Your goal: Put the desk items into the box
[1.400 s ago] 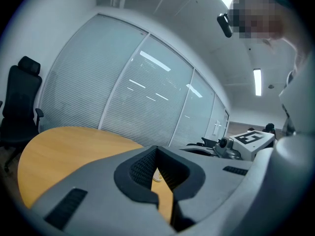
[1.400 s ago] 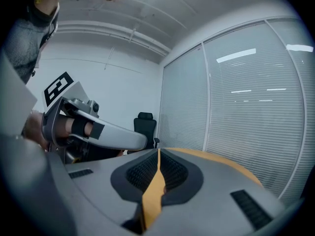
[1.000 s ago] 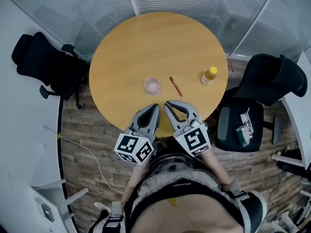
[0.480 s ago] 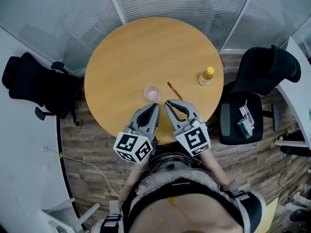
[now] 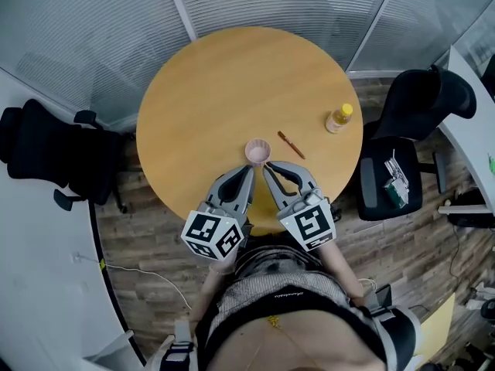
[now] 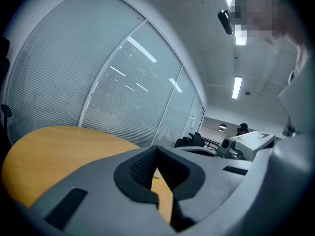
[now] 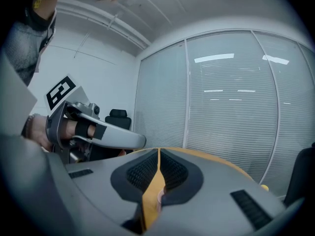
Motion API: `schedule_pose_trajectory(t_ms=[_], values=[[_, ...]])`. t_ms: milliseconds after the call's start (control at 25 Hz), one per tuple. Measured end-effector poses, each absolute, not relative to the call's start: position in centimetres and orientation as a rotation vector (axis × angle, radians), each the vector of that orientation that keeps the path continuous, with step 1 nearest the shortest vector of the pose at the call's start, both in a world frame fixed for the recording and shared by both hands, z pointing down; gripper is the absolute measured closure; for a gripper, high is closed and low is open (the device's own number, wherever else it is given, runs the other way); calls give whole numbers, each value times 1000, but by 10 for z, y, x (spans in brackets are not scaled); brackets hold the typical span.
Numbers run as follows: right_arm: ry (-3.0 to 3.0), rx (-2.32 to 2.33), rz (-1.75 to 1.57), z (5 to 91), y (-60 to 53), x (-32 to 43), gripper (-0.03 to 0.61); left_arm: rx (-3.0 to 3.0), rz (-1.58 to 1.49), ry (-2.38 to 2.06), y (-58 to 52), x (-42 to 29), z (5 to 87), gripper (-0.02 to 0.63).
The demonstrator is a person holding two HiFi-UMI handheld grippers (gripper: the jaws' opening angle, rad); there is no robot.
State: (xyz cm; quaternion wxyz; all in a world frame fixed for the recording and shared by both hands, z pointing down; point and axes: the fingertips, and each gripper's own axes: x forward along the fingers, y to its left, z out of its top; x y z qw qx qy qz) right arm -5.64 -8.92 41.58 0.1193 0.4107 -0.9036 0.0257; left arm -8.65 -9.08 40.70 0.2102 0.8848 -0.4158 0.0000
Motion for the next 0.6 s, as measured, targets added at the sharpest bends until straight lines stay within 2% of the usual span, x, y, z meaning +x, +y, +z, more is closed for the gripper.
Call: schedule_pose_trajectory(t_ms=[600], values=[[-2494, 1444, 127, 430, -86, -93, 551, 2538, 47, -935, -95, -132, 421, 613]])
